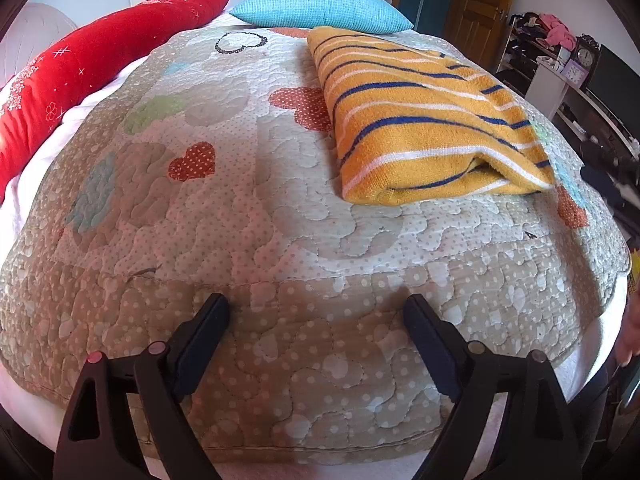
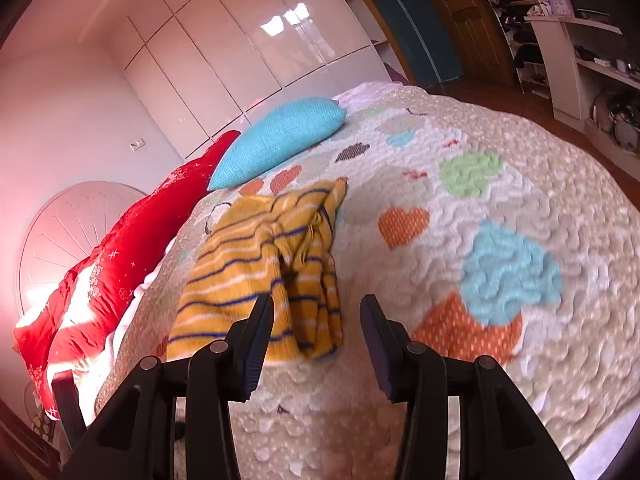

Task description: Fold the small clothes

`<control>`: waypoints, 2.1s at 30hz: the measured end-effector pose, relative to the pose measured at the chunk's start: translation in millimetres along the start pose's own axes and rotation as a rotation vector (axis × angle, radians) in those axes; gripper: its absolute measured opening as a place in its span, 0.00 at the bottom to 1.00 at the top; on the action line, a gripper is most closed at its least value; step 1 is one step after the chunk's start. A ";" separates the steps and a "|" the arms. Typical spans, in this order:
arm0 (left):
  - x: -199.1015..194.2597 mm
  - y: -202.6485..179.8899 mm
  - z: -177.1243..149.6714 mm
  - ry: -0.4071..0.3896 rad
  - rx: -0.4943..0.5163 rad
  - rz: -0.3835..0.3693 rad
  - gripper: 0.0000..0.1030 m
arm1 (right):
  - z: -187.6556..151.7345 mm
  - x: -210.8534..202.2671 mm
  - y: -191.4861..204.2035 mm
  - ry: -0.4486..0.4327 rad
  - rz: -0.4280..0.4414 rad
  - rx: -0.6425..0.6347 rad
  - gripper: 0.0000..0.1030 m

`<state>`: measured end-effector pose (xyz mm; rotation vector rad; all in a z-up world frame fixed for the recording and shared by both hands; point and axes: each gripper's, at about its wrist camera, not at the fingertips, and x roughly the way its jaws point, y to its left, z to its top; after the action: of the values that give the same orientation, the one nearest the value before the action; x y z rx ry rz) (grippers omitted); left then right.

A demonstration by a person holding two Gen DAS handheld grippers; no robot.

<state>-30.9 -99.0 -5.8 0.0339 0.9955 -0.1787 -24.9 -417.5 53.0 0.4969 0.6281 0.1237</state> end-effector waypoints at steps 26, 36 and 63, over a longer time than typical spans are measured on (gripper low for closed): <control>-0.9 -7.1 -14.2 -0.120 0.004 0.052 1.00 | 123.5 157.1 35.0 0.175 0.049 -0.036 0.26; -60.7 -2.2 45.7 -0.261 0.049 -0.002 1.00 | 80.3 208.9 -15.5 0.244 0.076 0.015 0.54; 73.1 -111.9 203.8 -0.033 0.228 0.023 0.84 | 81.8 161.7 -71.3 0.038 0.350 0.267 0.59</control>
<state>158.8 -241.5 50.0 0.2496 0.9373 -0.2703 151.2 -471.5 -10.5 0.8626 0.5935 0.3842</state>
